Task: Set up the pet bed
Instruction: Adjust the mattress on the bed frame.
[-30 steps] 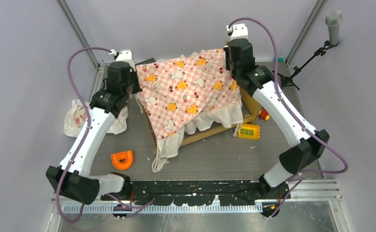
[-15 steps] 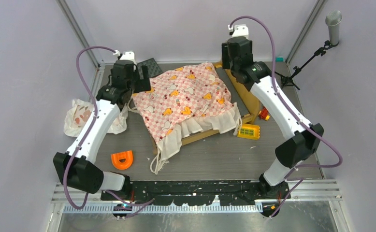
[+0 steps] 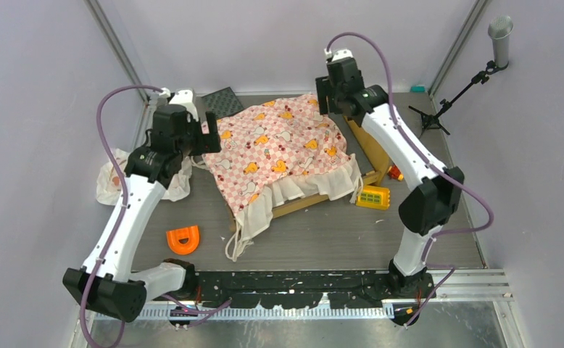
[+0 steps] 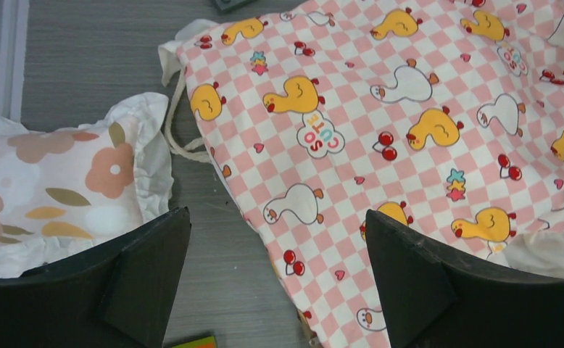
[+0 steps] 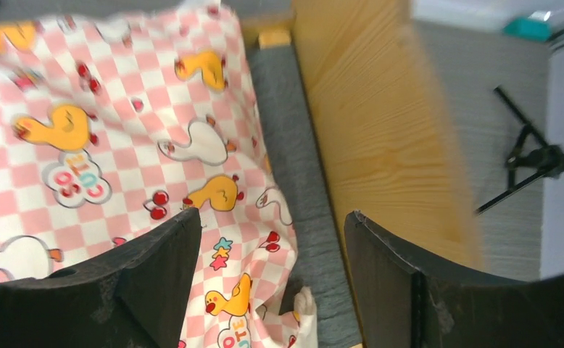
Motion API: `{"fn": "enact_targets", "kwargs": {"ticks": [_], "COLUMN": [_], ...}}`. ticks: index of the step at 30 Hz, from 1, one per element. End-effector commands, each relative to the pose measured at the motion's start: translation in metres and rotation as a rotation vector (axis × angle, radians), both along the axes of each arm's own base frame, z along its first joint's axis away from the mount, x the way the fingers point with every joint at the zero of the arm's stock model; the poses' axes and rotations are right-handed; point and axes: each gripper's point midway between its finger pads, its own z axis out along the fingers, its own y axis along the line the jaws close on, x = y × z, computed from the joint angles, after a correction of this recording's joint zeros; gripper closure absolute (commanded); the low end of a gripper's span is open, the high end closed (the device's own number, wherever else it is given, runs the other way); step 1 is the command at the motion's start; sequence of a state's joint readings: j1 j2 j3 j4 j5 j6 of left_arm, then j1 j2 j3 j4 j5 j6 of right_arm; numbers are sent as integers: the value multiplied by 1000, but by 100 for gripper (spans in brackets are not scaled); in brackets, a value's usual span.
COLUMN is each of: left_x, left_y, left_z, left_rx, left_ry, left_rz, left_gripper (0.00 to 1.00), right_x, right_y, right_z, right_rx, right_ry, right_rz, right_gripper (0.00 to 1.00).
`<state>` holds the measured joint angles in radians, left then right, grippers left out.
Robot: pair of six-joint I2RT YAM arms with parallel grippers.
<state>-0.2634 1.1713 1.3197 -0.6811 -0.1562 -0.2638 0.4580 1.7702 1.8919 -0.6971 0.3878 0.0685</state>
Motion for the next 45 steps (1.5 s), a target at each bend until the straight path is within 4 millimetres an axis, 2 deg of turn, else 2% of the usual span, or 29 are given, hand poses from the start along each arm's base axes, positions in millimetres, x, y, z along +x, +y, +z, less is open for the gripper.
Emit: {"fn": "enact_targets", "kwargs": {"ticks": [1, 4, 9, 19, 28, 31, 34, 37, 41, 45], "left_x": [-22, -26, -28, -30, -29, -29, -30, -31, -33, -34], "left_y": [-1, -1, -13, -11, -11, -11, -11, -11, -10, -11], "left_z": [-11, -21, -32, -37, -41, -42, -42, -42, -41, -39], "left_rx": [-12, -18, -76, -63, -67, -66, -67, -66, -67, -76], "left_ry": [32, 52, 79, 86, 91, 93, 94, 95, 92, 91], "left_rz": [-37, -30, -62, -61, -58, -58, -58, -57, -58, -60], "left_gripper": [8, 8, 12, 12, 12, 12, 12, 12, 12, 12], "right_x": [-6, -11, -12, -15, -25, -28, -31, -33, -39, -50], "right_y": [7, 7, 7, 6, 7, 5, 2, -3, -22, -43], "right_z": [-32, -58, -96, -149, -172, -175, -176, -168, -139, -97], "right_rx": [10, 12, 37, 49, 71, 71, 64, 54, 23, 5], "right_ry": [110, 156, 215, 302, 341, 343, 344, 323, 254, 164], "right_rz": [16, 7, -9, -48, -46, -51, -55, -71, -130, -191], "right_gripper": [23, 22, 21, 22, 43, 50, 67, 84, 99, 99]}}
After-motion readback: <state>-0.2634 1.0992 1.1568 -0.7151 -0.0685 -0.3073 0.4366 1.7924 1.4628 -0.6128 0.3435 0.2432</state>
